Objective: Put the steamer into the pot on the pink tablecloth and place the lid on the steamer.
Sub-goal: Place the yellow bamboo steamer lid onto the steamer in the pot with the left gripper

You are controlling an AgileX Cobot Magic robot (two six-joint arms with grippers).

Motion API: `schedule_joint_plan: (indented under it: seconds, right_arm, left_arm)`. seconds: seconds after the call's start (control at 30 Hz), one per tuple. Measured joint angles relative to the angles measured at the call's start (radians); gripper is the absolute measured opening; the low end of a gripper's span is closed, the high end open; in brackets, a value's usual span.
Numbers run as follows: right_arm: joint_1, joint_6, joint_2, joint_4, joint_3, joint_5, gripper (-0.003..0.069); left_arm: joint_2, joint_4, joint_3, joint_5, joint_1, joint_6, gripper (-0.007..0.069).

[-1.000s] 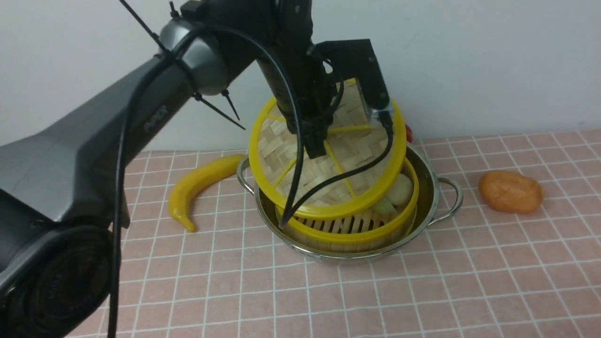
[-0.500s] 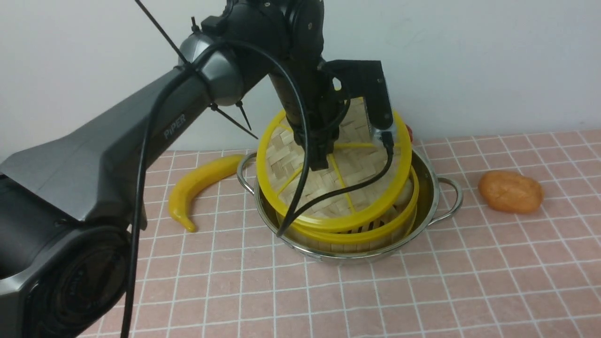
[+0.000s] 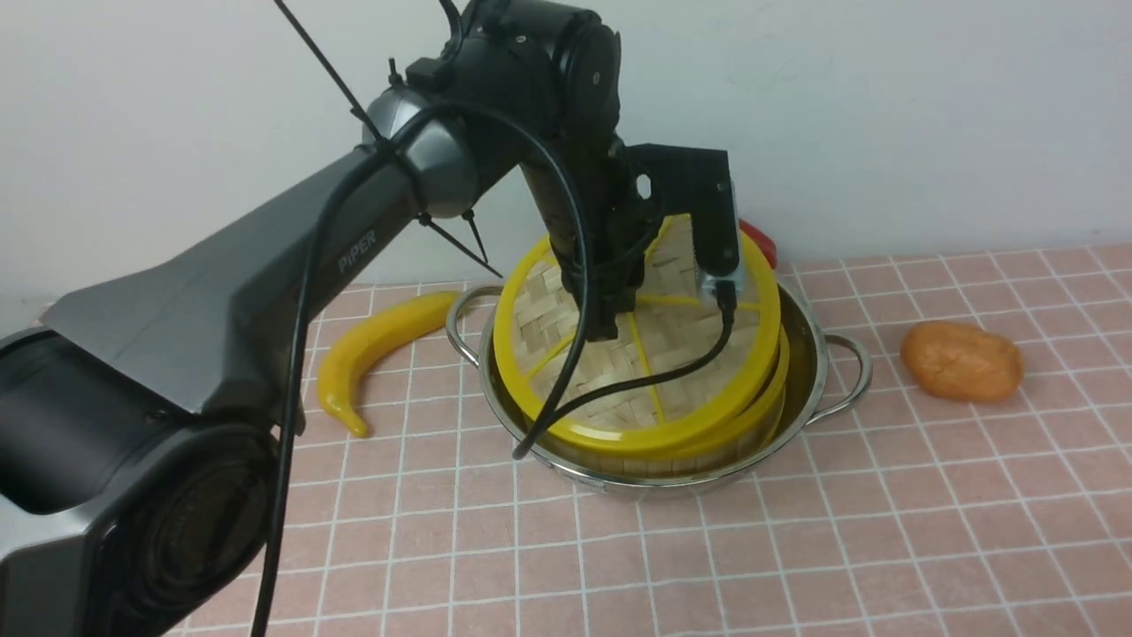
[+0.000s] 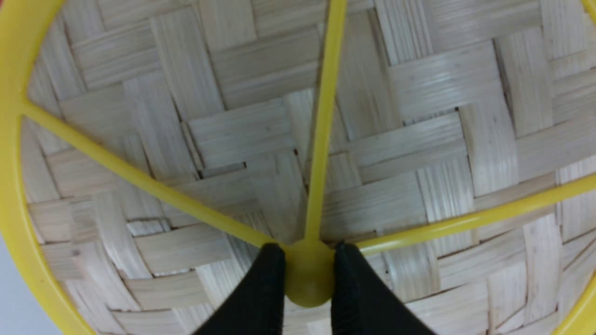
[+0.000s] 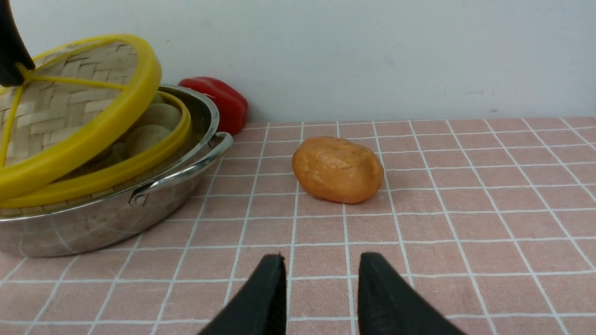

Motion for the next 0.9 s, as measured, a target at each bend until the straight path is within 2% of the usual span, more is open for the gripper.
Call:
schedule_joint_plan:
  seconds: [0.37, 0.9]
  right_arm:
    - [0.000, 0.000, 0.000, 0.000, 0.000, 0.000, 0.0240]
    - [0.000, 0.000, 0.000, 0.004, 0.000, 0.000, 0.0240]
  left_arm:
    - [0.001, 0.002, 0.000, -0.004, 0.000, 0.059, 0.0116]
    - [-0.008, 0.029, 0.000, 0.016, -0.001, 0.072, 0.0116]
